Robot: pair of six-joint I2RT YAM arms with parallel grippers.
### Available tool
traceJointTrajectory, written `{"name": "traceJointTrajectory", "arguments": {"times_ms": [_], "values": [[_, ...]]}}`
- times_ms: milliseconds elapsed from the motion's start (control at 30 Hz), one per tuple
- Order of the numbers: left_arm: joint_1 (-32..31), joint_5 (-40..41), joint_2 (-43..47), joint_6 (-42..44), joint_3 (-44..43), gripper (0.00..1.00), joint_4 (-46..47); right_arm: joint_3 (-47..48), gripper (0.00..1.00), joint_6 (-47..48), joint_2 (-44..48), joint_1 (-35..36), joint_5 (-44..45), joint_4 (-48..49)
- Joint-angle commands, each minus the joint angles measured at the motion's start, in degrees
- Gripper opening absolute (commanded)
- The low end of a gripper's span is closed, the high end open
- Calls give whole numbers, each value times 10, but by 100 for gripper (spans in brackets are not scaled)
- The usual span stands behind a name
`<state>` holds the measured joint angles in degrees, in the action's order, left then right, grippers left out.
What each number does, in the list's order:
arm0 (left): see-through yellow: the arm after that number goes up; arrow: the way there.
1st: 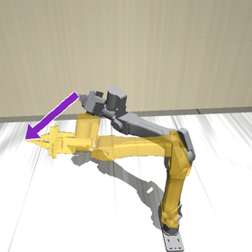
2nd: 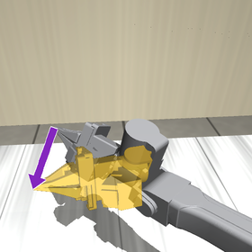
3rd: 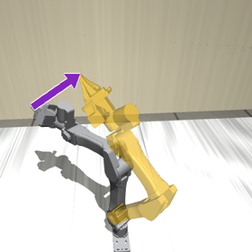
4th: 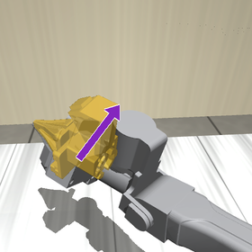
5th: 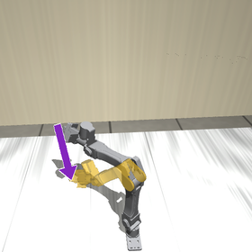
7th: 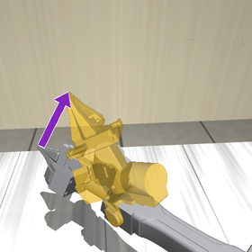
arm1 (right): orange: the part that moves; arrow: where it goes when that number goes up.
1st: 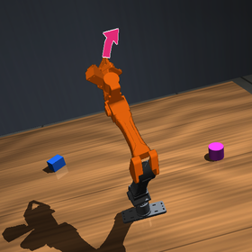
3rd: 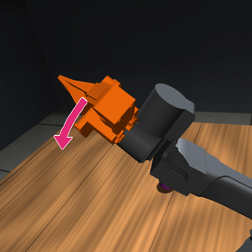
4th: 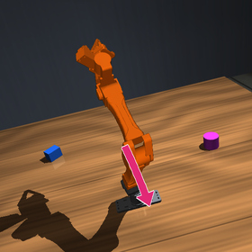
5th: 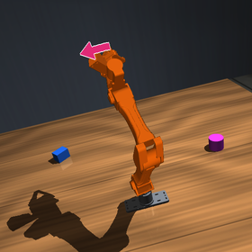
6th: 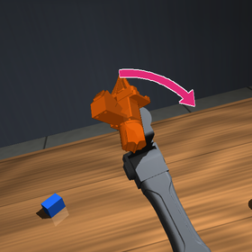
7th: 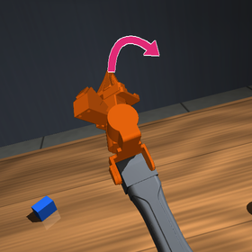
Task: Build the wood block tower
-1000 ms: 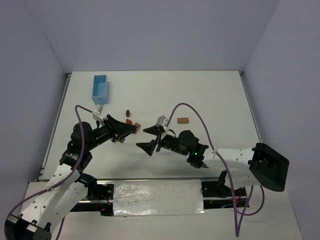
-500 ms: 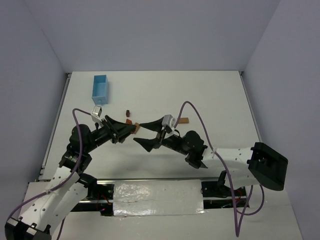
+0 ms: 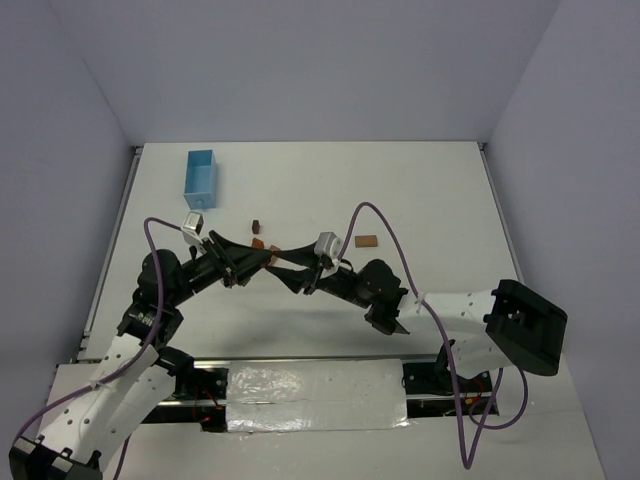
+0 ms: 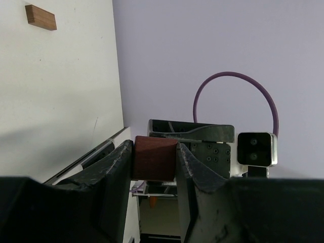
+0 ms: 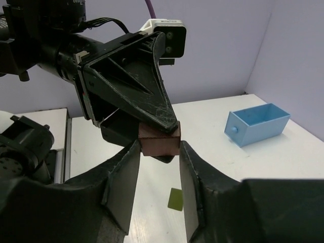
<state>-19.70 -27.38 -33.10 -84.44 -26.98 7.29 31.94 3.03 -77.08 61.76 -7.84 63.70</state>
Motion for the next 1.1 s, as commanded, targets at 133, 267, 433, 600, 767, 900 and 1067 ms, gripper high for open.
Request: {"name": "traceJointTrajectory", "arguments": {"times_ms": [133,267,433,600,767,900,1067], "values": [[-2,-14,8,-13,-7,0,32,34,46,8,-13,6,0,38],[-2,-15,8,-15,-9,0,35,41,51,8,-18,6,3,39],[-2,-15,8,-12,-10,0,33,46,39,8,-21,6,0,34],[-2,-14,8,-15,-6,3,36,34,26,4,-18,7,7,38],[-2,-12,8,-22,-7,4,48,29,45,-6,-24,6,8,38],[-2,-11,6,-20,-15,2,43,25,54,-7,-25,6,12,45],[-2,-6,8,-12,-17,2,32,23,53,-3,-17,6,14,42]]}}
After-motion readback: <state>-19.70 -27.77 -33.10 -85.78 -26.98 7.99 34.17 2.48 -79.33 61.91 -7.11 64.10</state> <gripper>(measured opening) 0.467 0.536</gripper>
